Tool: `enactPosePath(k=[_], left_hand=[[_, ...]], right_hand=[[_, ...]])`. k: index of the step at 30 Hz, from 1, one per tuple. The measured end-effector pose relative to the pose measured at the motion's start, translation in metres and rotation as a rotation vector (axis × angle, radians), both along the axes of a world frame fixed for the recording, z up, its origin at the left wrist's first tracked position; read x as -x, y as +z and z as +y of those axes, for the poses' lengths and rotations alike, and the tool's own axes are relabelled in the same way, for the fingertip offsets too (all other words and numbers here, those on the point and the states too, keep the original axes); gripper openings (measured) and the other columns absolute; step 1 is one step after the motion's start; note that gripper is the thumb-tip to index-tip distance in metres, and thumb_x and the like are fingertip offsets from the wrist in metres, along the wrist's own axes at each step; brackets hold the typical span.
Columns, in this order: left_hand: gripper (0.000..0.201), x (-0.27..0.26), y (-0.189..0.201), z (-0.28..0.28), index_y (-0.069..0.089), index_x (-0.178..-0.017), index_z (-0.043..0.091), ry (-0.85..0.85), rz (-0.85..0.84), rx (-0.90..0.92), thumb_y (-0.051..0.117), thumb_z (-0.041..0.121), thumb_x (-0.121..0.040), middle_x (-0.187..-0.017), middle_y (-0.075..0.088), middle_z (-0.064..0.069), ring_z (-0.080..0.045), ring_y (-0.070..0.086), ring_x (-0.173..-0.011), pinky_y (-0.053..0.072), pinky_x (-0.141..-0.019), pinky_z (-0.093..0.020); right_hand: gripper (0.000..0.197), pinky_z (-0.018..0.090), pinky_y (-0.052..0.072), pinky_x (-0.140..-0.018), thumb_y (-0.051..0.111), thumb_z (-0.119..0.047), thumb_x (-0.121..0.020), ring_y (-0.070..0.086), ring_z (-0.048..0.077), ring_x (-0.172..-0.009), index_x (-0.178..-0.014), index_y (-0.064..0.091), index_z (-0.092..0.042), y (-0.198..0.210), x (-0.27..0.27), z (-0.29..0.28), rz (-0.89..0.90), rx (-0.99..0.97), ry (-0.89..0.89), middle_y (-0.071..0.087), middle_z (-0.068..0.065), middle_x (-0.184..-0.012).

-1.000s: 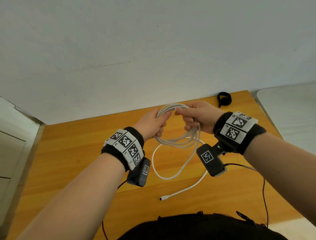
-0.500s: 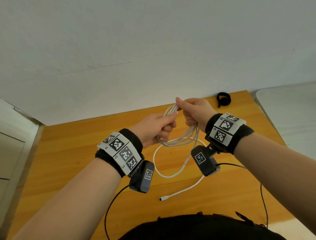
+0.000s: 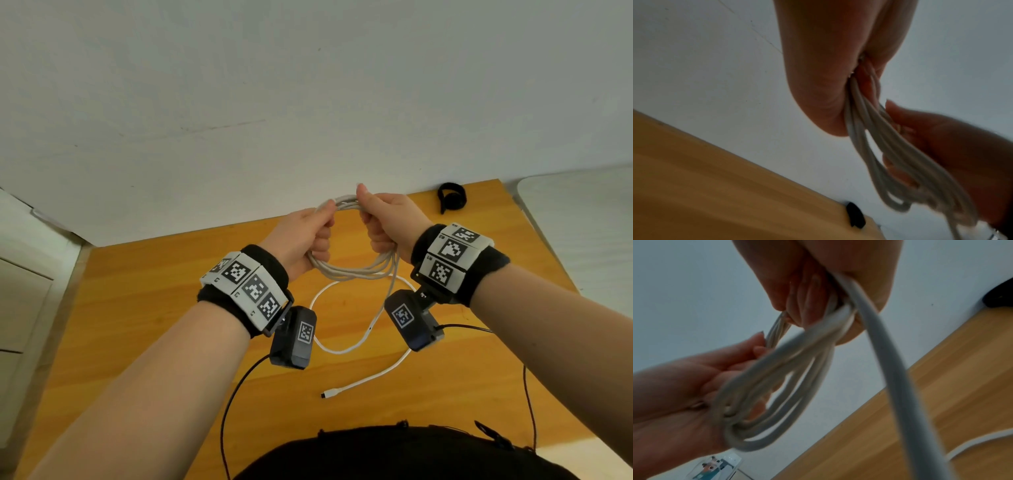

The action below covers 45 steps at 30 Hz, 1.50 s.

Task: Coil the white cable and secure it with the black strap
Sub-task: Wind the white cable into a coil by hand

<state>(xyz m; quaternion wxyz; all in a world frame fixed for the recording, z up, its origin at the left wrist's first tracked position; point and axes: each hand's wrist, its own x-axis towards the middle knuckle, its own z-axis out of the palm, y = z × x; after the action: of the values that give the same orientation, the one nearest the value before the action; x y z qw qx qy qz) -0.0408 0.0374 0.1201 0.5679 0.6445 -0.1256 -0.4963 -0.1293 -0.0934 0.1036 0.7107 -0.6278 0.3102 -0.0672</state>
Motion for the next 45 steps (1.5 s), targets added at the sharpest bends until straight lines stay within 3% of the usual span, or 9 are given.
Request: enactPosePath(k=[4, 8, 12, 18, 23, 30, 36, 43, 45], left_hand=[[0.032, 0.001, 0.014, 0.002, 0.047, -0.074, 0.014, -0.128, 0.190, 0.032, 0.041, 0.035, -0.099, -0.045, 0.031, 0.010, -0.002, 0.025, -0.032, 0.026, -0.038, -0.015], [0.031, 0.001, 0.016, 0.003, 0.051, -0.083, 0.011, -0.113, 0.192, 0.073, 0.037, 0.033, -0.101, -0.046, 0.034, 0.010, -0.002, 0.025, -0.033, 0.026, -0.039, -0.016], [0.033, 0.003, 0.007, 0.003, 0.048, -0.078, 0.013, 0.026, 0.269, 0.136, 0.036, 0.033, -0.101, -0.044, 0.032, 0.010, -0.003, 0.025, -0.032, 0.028, -0.037, -0.016], [0.036, -0.013, 0.003, 0.008, 0.047, -0.072, 0.014, 0.322, 0.507, 0.251, 0.039, 0.034, -0.099, -0.041, 0.032, 0.008, -0.004, 0.026, -0.029, 0.025, -0.035, -0.016], [0.033, -0.022, 0.001, 0.013, 0.048, -0.071, 0.014, 0.389, 0.494, 0.257, 0.043, 0.032, -0.098, -0.041, 0.031, 0.009, -0.004, 0.025, -0.030, 0.025, -0.035, -0.016], [0.033, -0.015, 0.001, 0.014, 0.048, -0.067, 0.016, 0.267, 0.417, 0.197, 0.052, 0.034, -0.094, -0.038, 0.028, 0.009, -0.005, 0.025, -0.029, 0.023, -0.036, -0.016], [0.038, -0.017, 0.003, 0.005, 0.049, -0.071, 0.013, 0.381, 0.515, 0.312, 0.043, 0.040, -0.097, -0.040, 0.031, 0.008, -0.004, 0.025, -0.029, 0.026, -0.035, -0.016], [0.043, -0.032, 0.007, 0.000, 0.050, -0.071, 0.013, 0.571, 0.436, 0.428, 0.036, 0.042, -0.099, -0.042, 0.035, 0.008, -0.005, 0.028, -0.030, 0.029, -0.037, -0.018], [0.042, -0.033, 0.008, -0.001, 0.050, -0.071, 0.012, 0.593, 0.394, 0.422, 0.036, 0.041, -0.100, -0.047, 0.035, 0.007, -0.006, 0.029, -0.032, 0.030, -0.040, -0.019]], right_hand=[[0.044, 0.022, 0.026, -0.040, 0.049, -0.046, -0.091, 0.024, 0.011, -0.039, -0.062, 0.046, -0.012, -0.003, 0.001, -0.002, -0.038, -0.020, -0.046, 0.029, -0.004, -0.045], [0.045, 0.024, 0.035, -0.042, 0.047, -0.049, -0.090, 0.029, 0.011, -0.041, -0.065, 0.048, -0.012, -0.002, -0.001, -0.001, -0.042, 0.028, -0.025, 0.033, -0.003, -0.048], [0.042, 0.036, 0.056, -0.067, 0.046, -0.048, -0.091, 0.052, 0.017, -0.054, -0.080, 0.061, -0.010, -0.005, 0.001, 0.001, -0.026, 0.037, -0.013, 0.053, 0.004, -0.063], [0.027, 0.044, 0.055, -0.088, 0.048, -0.036, -0.094, 0.065, 0.025, -0.087, -0.096, 0.059, -0.011, -0.025, 0.016, 0.009, 0.049, 0.012, -0.025, 0.064, 0.010, -0.092], [0.021, 0.038, 0.056, -0.080, 0.048, -0.022, -0.096, 0.059, 0.022, -0.069, -0.090, 0.061, -0.007, -0.029, 0.027, 0.012, 0.039, -0.138, -0.091, 0.056, 0.007, -0.071], [0.016, 0.028, 0.049, -0.055, 0.052, -0.019, -0.094, 0.047, 0.015, -0.049, -0.093, 0.061, -0.006, -0.029, 0.019, 0.009, 0.184, 0.150, -0.162, 0.056, 0.005, -0.062], [0.023, 0.025, 0.051, -0.050, 0.050, -0.025, -0.095, 0.053, 0.015, -0.043, -0.091, 0.061, -0.006, -0.034, 0.016, 0.032, 0.281, 0.090, 0.067, 0.060, 0.007, -0.063], [0.003, 0.041, 0.053, -0.089, 0.048, -0.007, -0.094, 0.065, 0.024, -0.080, -0.093, 0.050, -0.009, -0.046, 0.029, 0.047, 0.362, 0.117, 0.350, 0.065, 0.006, -0.075], [0.007, 0.040, 0.051, -0.091, 0.044, -0.003, -0.095, 0.063, 0.025, -0.086, -0.099, 0.048, -0.007, -0.047, 0.030, 0.050, 0.362, 0.149, 0.372, 0.065, 0.005, -0.076]])
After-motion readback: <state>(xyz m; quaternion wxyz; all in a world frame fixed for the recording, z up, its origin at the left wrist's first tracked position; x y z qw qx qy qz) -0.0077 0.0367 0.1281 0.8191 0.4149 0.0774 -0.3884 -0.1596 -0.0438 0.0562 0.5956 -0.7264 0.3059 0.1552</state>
